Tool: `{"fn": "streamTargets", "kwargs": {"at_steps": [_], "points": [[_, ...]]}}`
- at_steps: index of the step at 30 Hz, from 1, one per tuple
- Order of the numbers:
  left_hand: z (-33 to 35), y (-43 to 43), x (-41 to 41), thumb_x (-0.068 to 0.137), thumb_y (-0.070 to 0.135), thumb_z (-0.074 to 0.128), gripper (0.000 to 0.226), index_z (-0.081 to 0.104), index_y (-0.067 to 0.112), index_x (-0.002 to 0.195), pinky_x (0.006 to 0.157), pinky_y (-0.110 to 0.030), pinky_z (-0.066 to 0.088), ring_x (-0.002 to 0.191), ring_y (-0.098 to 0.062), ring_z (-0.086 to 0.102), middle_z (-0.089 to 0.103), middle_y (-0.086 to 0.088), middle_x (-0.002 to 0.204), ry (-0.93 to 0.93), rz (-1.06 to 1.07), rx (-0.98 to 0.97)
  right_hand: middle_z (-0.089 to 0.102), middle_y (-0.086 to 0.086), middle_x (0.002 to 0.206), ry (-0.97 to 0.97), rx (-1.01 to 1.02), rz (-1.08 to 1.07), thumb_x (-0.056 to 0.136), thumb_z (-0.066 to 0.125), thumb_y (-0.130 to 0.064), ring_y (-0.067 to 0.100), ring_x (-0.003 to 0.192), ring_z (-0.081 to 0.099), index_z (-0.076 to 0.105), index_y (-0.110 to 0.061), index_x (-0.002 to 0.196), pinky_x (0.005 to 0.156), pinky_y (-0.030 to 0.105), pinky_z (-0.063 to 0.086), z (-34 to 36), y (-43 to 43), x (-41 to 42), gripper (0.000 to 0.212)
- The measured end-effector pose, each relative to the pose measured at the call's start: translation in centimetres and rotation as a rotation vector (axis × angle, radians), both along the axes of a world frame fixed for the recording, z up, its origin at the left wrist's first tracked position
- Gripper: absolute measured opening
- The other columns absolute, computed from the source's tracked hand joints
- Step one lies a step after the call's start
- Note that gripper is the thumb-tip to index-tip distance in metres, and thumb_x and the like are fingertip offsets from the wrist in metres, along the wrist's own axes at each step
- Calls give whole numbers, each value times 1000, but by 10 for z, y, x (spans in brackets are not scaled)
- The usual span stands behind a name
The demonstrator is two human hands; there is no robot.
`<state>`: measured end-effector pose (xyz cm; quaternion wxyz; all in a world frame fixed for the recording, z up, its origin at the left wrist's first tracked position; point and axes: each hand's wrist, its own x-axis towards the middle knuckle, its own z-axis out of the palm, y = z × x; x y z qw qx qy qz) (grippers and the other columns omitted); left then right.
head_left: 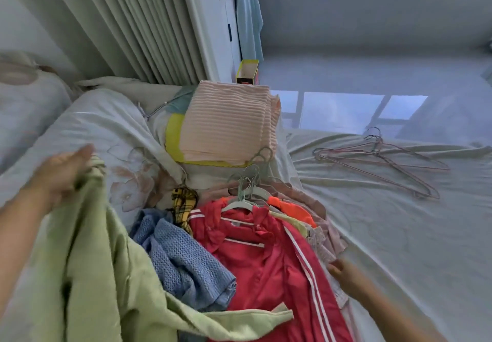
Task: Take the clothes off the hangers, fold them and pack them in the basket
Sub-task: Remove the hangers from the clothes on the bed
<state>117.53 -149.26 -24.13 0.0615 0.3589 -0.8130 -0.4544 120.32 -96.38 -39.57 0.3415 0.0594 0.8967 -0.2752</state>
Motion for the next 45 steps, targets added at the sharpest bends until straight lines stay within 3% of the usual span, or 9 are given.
{"fn": "streamTargets", "kwargs": {"at_steps": [3, 6, 9, 16, 23, 35, 39, 42, 45], "points": [[-24, 65, 0, 66, 73, 59, 84, 54, 8, 119, 95, -45, 44, 107, -28, 56, 59, -14, 118, -247, -246, -40, 58, 8, 86, -18, -39, 18, 95, 50, -15, 15, 79, 50, 63, 3, 99, 65, 25, 32, -20, -40, 5, 23], [-111, 113, 8, 90, 30, 59, 61, 36, 2, 139, 103, -28, 32, 126, -21, 42, 40, -15, 144, -399, -459, 85, 59, 8, 100, 17, -50, 13, 94, 50, -14, 17, 90, 53, 61, -4, 103, 78, 28, 40, -34, -72, -3, 17], [-181, 142, 20, 91, 33, 56, 66, 26, 12, 146, 113, -32, 22, 141, -20, 23, 19, -9, 155, -516, -703, 35, 59, 9, 103, 69, -52, 9, 91, 51, -7, 19, 95, 54, 61, -7, 101, 84, 29, 39, -44, -98, -26, 14], [-249, 138, 15, 89, 50, 52, 79, 4, 33, 149, 116, -49, 12, 145, -28, -7, -19, 3, 156, -714, -939, -180, 33, 8, 150, 189, 41, 152, 89, 49, -9, 23, 138, 28, 31, -16, 145, 114, 33, 21, -89, -147, -85, 59], [-278, 128, 37, 92, 47, 47, 70, 15, 20, 149, 117, -38, 12, 145, -22, 4, -9, 7, 157, -642, -875, -310, 46, 9, 134, 228, 252, 172, 83, 60, -45, 29, 123, 44, 36, -15, 133, 98, 39, 38, -112, -189, -118, 63], [-246, 119, 60, 91, 48, 49, 67, 20, 25, 147, 107, -32, 32, 132, -19, 38, 36, 4, 148, -708, -757, -121, 39, 9, 138, 176, 263, 319, 79, 61, -54, 29, 128, 39, 37, -19, 137, 102, 40, 37, -103, -221, -133, 71], [-241, 125, 79, 88, 52, 50, 70, 20, 27, 146, 106, -32, 34, 127, -20, 44, 45, 7, 142, -741, -738, -68, 43, 11, 126, 327, 383, 347, 94, 46, -23, 32, 110, 55, 42, -19, 131, 84, 39, 48, -99, -224, -114, 38], [-234, 129, 85, 86, 57, 49, 71, 21, 29, 145, 104, -35, 36, 119, -17, 49, 54, 12, 129, -757, -748, -14, 45, 10, 125, 472, 459, 480, 92, 40, -3, 30, 103, 60, 36, -16, 136, 75, 37, 48, -90, -220, -104, 46], [-221, 132, 91, 90, 48, 52, 68, 21, 24, 145, 102, -32, 38, 116, -14, 50, 43, 5, 141, -632, -584, 120, 61, 7, 102, 615, 443, 482, 78, 66, -10, 26, 81, 65, 58, -16, 113, 58, 34, 47, -62, -203, -100, 36]]}}
